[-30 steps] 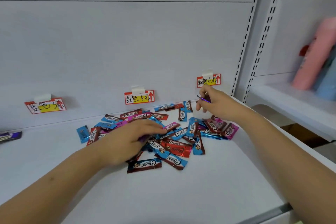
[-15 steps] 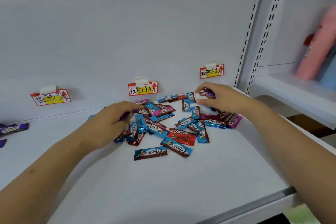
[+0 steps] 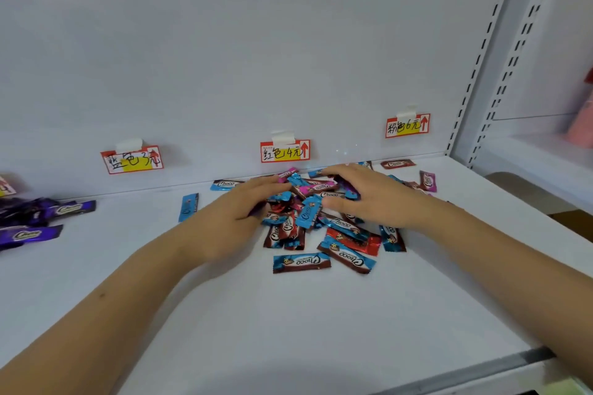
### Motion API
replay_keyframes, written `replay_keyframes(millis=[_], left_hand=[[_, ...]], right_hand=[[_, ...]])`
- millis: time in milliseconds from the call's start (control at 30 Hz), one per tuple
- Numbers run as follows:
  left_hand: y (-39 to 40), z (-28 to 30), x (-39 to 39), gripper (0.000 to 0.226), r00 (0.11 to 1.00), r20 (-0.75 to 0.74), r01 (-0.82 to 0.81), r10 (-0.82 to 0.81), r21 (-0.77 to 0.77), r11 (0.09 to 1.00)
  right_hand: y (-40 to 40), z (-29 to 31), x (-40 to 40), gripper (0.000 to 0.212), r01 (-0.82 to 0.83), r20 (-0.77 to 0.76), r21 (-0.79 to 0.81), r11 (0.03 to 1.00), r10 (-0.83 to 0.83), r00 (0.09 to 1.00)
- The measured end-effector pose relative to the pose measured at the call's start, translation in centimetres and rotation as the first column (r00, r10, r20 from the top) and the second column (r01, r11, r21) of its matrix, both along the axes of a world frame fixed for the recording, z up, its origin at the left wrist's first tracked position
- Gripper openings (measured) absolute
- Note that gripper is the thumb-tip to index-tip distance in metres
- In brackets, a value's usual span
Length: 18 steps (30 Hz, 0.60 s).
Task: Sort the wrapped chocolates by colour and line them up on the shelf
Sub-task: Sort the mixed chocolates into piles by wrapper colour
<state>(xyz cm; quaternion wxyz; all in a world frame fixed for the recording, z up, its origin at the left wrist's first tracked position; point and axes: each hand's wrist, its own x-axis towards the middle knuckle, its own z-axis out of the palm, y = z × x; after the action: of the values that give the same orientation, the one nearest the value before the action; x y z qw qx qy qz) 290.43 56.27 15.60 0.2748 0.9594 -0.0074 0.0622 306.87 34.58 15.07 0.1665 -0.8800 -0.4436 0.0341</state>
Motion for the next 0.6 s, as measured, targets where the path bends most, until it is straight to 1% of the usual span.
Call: replay_keyframes(millis=[67,100,133,200,267,333,433,500,533,600], left_hand=[[1.4,0.0,-0.3,0.047,0.999,0.018,-0.052,0.051,0.095,0.994],[2.3,-0.3,-0.3,0.046,0.996,-0.009,-0.081,0.084,0.168,0.982],[3.1,-0.6,-0.3,0.047,0.988,-0.060,-0.122,0.140,0.246,0.962],[4.2,-1.5,-0.4,0.050,0.943,-0.172,-0.210,0.286,0.358,0.910],[4.2,-2.1,-0.7,0.053,0.922,-0.185,-0.244,0.341,0.407,0.880],[3.2,-2.2,-1.2,0.055,0.944,-0.127,-0.235,0.303,0.384,0.893],[1.2,-2.3,-2.1,0.063,0.989,-0.015,-0.140,0.150,0.281,0.950],[0.6,-2.4,-2.2,0.068,0.996,0.025,-0.088,0.085,0.247,0.965],[0.6,-2.4,-2.0,0.069,0.997,0.020,-0.074,0.072,0.242,0.967],[0.7,-2.5,-1.3,0.070,0.999,0.006,-0.052,0.052,0.252,0.966]], right_hand=[[0.2,0.2,-1.0,0.084,-0.082,-0.062,-0.053,0.995,0.078,0.995],[0.3,0.1,-1.3,0.083,-0.104,-0.062,-0.085,0.991,0.098,0.993],[0.4,0.0,-1.5,0.080,-0.103,-0.055,-0.096,0.990,0.098,0.994],[0.5,-0.1,-1.3,0.069,-0.051,-0.024,-0.076,0.996,0.050,0.998],[0.3,0.0,-1.1,0.061,-0.012,-0.002,-0.085,0.996,0.012,1.000],[0.2,0.3,-1.2,0.054,-0.020,0.016,-0.074,0.997,0.021,1.000],[0.9,0.9,-2.6,0.047,-0.086,0.077,-0.039,0.996,0.089,0.993],[1.6,0.6,-3.5,0.045,-0.153,0.102,-0.096,0.984,0.163,0.981],[1.7,0.4,-3.9,0.043,-0.180,0.092,-0.126,0.976,0.192,0.977],[1.4,0.4,-4.1,0.038,-0.197,0.017,-0.100,0.975,0.200,0.980]])
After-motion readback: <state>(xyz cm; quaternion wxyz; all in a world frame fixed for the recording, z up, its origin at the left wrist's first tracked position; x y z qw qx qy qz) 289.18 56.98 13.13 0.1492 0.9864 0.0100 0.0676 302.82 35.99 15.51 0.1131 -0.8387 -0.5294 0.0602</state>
